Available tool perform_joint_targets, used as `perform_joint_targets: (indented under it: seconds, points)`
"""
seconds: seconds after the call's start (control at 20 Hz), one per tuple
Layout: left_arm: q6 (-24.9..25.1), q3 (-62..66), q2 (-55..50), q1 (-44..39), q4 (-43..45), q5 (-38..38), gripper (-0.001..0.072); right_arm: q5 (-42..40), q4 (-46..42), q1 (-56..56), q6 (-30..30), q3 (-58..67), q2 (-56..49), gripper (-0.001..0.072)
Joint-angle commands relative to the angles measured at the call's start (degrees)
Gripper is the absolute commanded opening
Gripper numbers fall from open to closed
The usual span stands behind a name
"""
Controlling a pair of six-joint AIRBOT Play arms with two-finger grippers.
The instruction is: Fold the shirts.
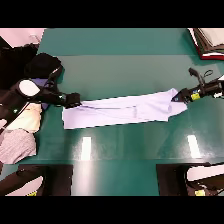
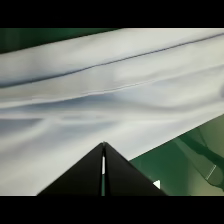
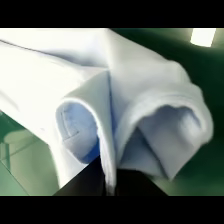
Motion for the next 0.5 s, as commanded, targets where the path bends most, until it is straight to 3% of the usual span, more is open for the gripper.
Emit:
perform_joint_targets:
  seconds: [0.0,0.15,0.45]
  points:
    - [1.3,4.3,-5.4,-8.3,-2.6,4.9,0.002,0.4,8.9,2.4,2.5,0.1,6.7,0.0019]
    - [1.4,11.4,-15.1,-15.4,-2.6,5.8,0.002,-0.1,9.9,7.5,8.2,0.1,11.6,0.0019]
    - [1.7,24.9,-33.4,-21.5,-4.4,6.6,0.0021,-1.1,13.7,16.7,12.0,4.5,15.6,0.0019]
